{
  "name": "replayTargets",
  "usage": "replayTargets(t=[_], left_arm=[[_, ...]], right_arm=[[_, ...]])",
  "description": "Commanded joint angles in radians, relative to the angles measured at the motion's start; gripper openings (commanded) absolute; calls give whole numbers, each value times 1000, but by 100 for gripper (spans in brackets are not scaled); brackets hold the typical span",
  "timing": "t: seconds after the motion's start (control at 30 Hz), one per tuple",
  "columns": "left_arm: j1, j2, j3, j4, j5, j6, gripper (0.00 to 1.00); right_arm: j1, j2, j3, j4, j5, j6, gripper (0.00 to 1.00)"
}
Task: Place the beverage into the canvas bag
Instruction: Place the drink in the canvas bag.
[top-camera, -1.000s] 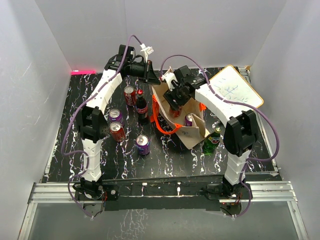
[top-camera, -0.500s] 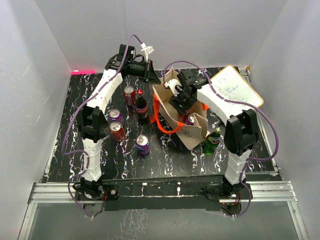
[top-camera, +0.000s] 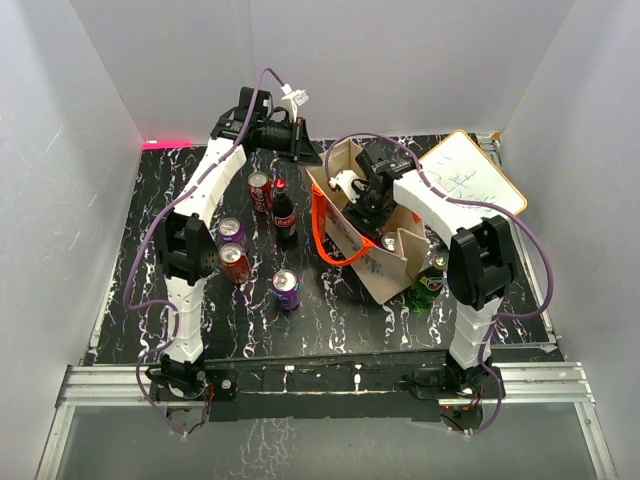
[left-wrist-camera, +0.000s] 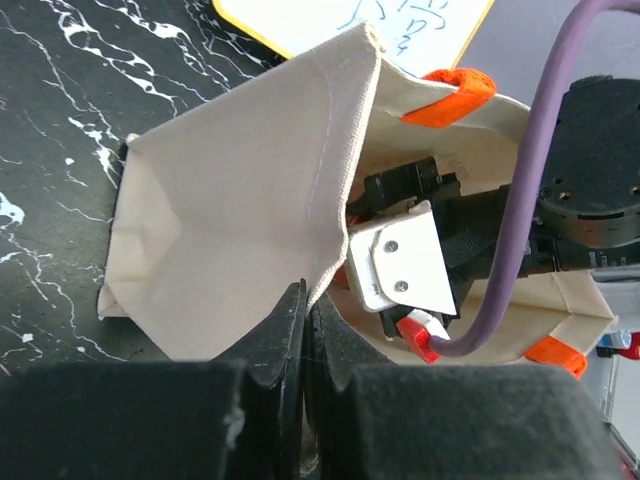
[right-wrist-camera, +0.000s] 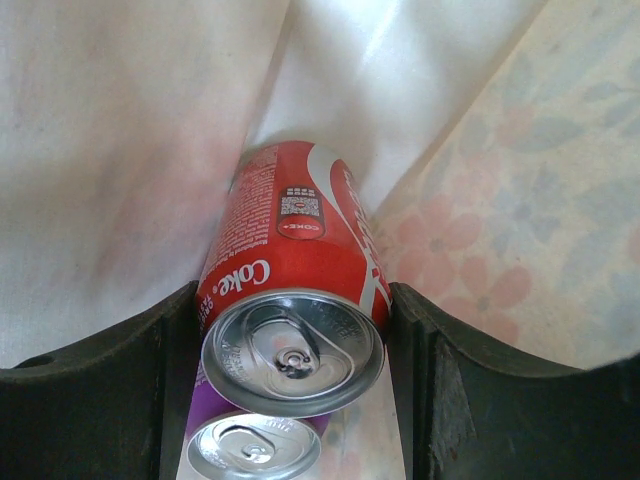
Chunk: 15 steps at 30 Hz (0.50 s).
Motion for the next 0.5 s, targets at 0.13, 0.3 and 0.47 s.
replayTargets(t=[0.13, 0.3, 0.47], left_arm=[[39, 0, 86, 33, -145, -17, 0], [46, 18, 104, 23, -177, 3, 0], [47, 26, 118, 15, -213, 22, 0]], right_arm=[[-35, -18, 60, -197, -57, -73, 8], [-45, -27, 48, -232, -109, -80, 8], [-52, -63, -6, -242, -136, -80, 8]])
